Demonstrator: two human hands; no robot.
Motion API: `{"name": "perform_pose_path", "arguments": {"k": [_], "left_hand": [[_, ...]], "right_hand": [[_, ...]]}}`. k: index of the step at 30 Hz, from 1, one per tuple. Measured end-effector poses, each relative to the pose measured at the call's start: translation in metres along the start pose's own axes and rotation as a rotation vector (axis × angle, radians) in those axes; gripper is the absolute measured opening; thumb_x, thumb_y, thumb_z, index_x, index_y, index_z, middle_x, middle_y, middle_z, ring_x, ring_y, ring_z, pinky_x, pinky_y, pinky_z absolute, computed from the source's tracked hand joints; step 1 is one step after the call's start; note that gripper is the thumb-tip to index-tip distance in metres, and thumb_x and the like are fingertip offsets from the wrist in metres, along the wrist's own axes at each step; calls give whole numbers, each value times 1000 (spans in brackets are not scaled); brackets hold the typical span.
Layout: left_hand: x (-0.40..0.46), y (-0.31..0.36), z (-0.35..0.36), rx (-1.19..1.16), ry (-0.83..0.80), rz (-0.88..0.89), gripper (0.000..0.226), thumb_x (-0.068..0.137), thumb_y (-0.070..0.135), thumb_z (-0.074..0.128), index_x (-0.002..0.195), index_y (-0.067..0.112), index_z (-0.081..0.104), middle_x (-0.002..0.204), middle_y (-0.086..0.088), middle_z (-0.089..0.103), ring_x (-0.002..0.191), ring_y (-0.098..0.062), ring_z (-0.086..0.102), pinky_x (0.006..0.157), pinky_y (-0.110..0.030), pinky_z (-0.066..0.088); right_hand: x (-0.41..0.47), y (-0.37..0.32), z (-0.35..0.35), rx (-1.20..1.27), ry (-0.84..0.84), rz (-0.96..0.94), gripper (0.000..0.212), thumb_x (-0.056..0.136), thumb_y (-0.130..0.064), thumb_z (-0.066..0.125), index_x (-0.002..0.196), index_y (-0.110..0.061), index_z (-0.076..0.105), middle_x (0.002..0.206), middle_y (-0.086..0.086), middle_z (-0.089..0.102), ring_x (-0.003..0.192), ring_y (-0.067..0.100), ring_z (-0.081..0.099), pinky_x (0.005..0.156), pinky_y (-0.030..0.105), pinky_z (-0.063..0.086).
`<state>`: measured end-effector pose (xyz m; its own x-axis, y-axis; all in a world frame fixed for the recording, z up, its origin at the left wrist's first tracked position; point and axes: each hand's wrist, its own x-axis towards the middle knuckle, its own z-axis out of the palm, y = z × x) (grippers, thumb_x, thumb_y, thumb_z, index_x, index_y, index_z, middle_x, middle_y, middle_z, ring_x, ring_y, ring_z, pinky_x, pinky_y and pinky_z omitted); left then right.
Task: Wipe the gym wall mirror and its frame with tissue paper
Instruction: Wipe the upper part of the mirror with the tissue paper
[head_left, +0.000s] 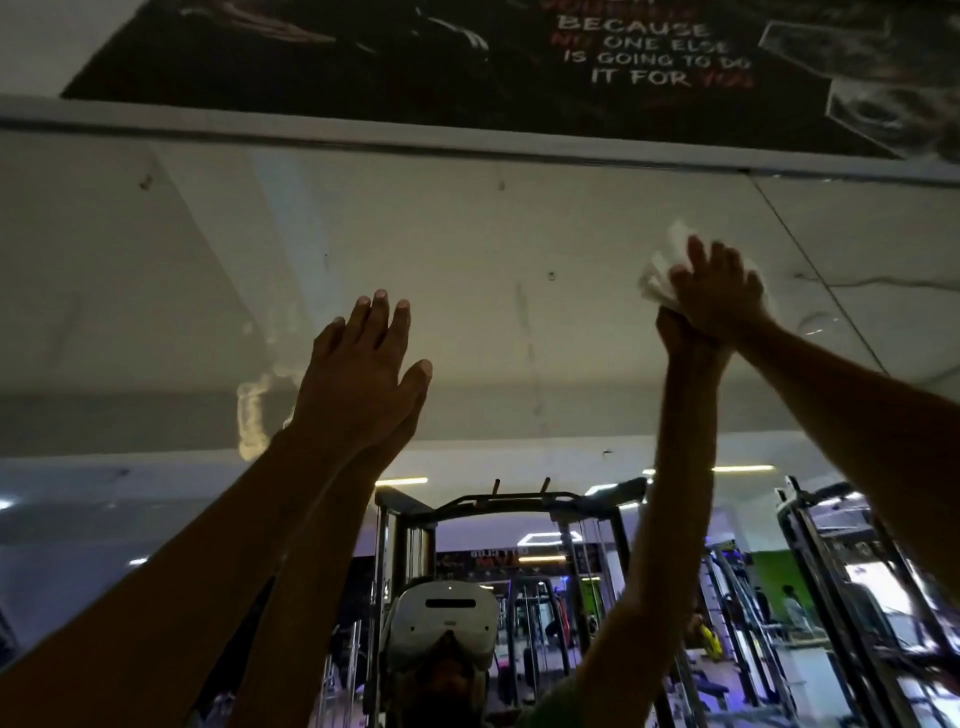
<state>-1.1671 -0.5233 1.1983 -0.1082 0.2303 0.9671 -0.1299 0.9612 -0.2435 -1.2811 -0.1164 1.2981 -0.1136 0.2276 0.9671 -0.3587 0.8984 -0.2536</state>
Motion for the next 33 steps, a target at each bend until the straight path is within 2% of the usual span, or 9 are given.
{"name": "perform_pose_path", "arguments": {"k": [4, 9, 12, 14, 19, 23, 27, 30, 33], "left_hand": [[-2, 2, 6, 15, 31, 20, 90, 93, 61, -2, 165, 12, 17, 172, -14, 12, 160, -30, 8, 128, -48, 8], [-3, 4, -6, -17, 3, -9, 98, 83, 65, -1, 166, 14, 10, 173, -12, 5, 160, -27, 2, 127, -45, 3], [-3, 0, -9, 0, -51, 4, 101, 78, 67, -3, 166, 17, 2, 173, -9, -2, 160, -24, -3, 127, -42, 0], [-2, -4, -10, 15, -66, 17, 101, 78, 67, -4, 166, 17, 1, 173, -8, -4, 160, -22, -4, 127, -41, -1], [-5, -2, -11, 19, -51, 42, 100, 81, 65, -5, 166, 13, 5, 173, -11, -1, 160, -26, -2, 127, -43, 0], [-6, 0, -7, 18, -44, 43, 95, 86, 63, 2, 165, 10, 10, 172, -15, 4, 160, -30, 2, 127, -47, 3], [-4, 0, -17, -34, -121, 11, 93, 87, 62, 9, 166, 13, 3, 173, -12, -2, 160, -26, -4, 127, -43, -1], [-23, -1, -23, -47, -28, 72, 86, 95, 56, 16, 161, 2, 25, 168, -23, 21, 158, -36, 16, 125, -50, 14], [-55, -6, -23, 7, 86, 171, 71, 100, 43, 29, 147, -7, 46, 157, -31, 38, 149, -45, 33, 118, -58, 29]], "right_hand": [[-18, -57, 3, 61, 22, 186, 70, 109, -51, 24, 167, -15, 13, 172, 23, 9, 159, 42, 7, 126, 64, 6], [-96, -203, 24, 56, -70, -475, 66, 112, -48, 24, 167, -24, -2, 175, 10, -10, 161, 31, -8, 128, 54, -6], [-102, -188, 18, 94, -118, -618, 71, 103, -55, 11, 168, -27, 3, 176, 9, -3, 162, 27, -4, 128, 50, -5], [-84, -139, 17, 31, -65, -554, 80, 95, -61, 0, 167, -28, 9, 176, 6, 2, 162, 26, 1, 128, 49, 2], [-32, 26, 0, -24, -6, 25, 94, 88, -68, 2, 168, -19, 13, 172, 21, 12, 158, 44, 12, 124, 67, 14], [-55, -22, 1, 57, -1, 202, 69, 109, -53, 22, 168, -17, 12, 173, 22, 9, 159, 42, 7, 126, 63, 6], [-122, -136, 20, 85, -3, -200, 80, 95, -58, 2, 168, -24, 4, 175, 14, 1, 161, 35, -1, 128, 56, -1], [-186, -178, 24, 106, -78, -512, 72, 103, -54, 12, 168, -25, -3, 175, 9, -10, 161, 29, -12, 128, 51, -12], [-195, -157, 23, 75, -75, -642, 70, 104, -50, 21, 167, -25, 5, 175, 9, 1, 162, 28, -1, 130, 52, -3]]}}
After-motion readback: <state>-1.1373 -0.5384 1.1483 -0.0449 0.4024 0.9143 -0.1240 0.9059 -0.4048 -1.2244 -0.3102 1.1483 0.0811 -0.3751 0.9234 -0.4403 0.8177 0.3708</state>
